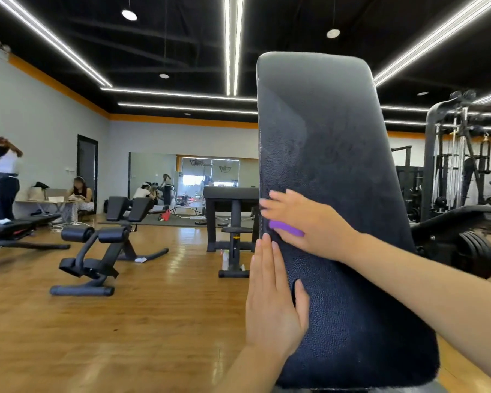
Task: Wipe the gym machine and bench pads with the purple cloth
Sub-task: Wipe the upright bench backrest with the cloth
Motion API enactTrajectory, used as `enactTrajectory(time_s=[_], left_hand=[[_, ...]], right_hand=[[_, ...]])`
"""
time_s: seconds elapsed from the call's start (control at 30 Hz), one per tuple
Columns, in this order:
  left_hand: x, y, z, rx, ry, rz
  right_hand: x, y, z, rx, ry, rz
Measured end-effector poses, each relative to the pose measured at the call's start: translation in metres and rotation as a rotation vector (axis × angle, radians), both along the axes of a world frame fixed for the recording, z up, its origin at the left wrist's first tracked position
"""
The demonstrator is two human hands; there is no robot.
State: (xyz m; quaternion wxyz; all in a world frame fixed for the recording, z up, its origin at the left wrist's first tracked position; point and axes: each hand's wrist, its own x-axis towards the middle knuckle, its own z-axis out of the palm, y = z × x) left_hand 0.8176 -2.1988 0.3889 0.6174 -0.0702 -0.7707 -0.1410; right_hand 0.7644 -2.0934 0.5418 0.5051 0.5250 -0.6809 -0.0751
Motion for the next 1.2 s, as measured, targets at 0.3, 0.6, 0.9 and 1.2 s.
enactTrajectory(time_s=[0.3,0.6,0.9,1.2], left_hand=[[0.004,-0.001,0.004,-0.030,-0.087,0.037],[0.013,-0.004,0.014,-0.099,-0.192,0.137],[0.002,-0.038,0.079,-0.169,-0.316,0.109],[0.022,-0.046,0.107,-0.266,-0.484,0.128]], right_hand=[[-0.001,-0.030,0.023,-0.383,-0.201,-0.075],[0.007,-0.001,-0.019,-0.188,-0.129,-0.215],[-0.014,-0.042,0.052,-0.315,-0.022,-0.064],[-0.007,0.008,0.039,-0.227,-0.208,-0.011]])
